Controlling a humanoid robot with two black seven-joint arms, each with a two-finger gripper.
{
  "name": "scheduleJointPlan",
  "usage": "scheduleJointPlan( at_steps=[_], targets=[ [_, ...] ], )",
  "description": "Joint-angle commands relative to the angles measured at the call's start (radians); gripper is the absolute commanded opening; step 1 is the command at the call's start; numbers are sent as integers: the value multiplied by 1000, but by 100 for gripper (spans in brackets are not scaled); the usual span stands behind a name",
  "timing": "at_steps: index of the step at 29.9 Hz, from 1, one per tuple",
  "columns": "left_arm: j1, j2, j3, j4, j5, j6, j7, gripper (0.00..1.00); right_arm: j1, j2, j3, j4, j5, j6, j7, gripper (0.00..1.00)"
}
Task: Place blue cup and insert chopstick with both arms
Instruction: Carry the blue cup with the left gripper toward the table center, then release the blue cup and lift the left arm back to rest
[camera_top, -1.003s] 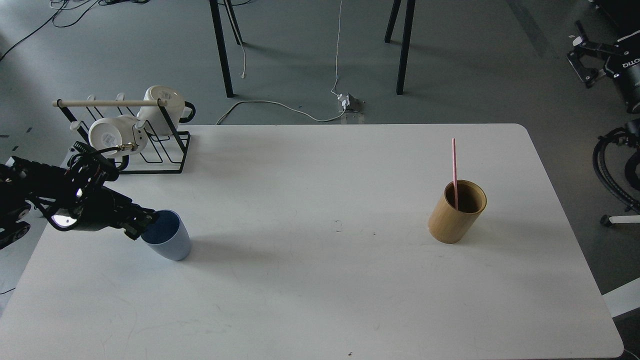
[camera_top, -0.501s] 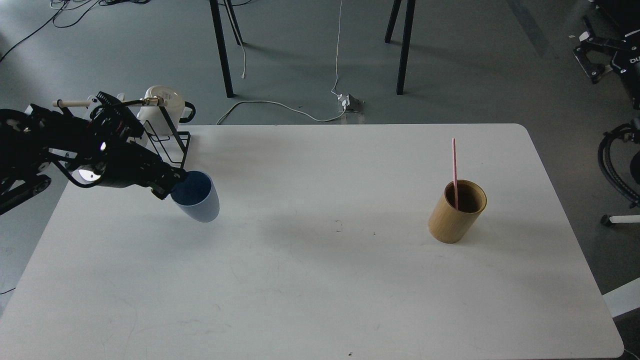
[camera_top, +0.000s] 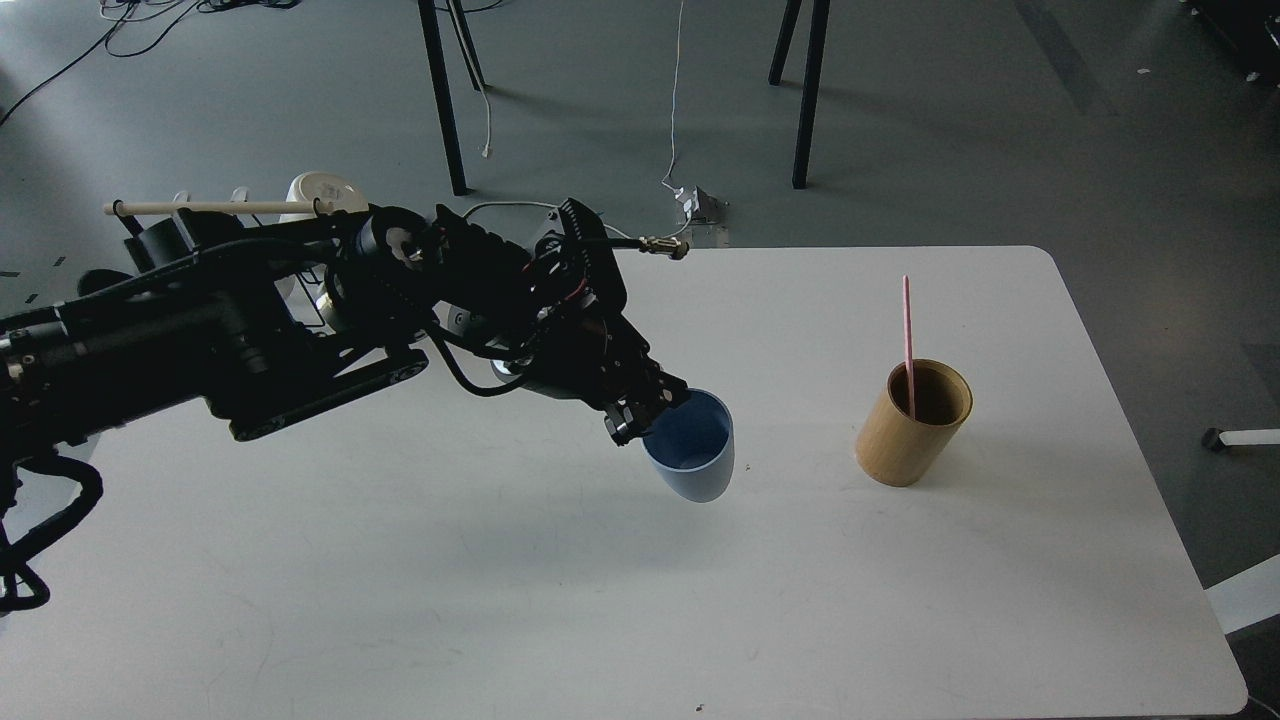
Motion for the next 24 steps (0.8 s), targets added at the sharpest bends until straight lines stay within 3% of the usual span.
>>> scheduleJointPlan(
  at_steps=[1,7,13,24],
  targets=[
    [1,-64,40,95,11,0,-1,2,-6,-10,3,0,0,0,2,100],
    [20,-116,43,176,13,0,2,3,-14,-9,0,5,0,0,2,100],
    [42,-115,43,186,26,0,37,6,-26,-9,-3,5,0,0,2,100],
    [63,-115,43,204,26,0,37,8,-37,-9,0,5,0,0,2,100]
  ],
)
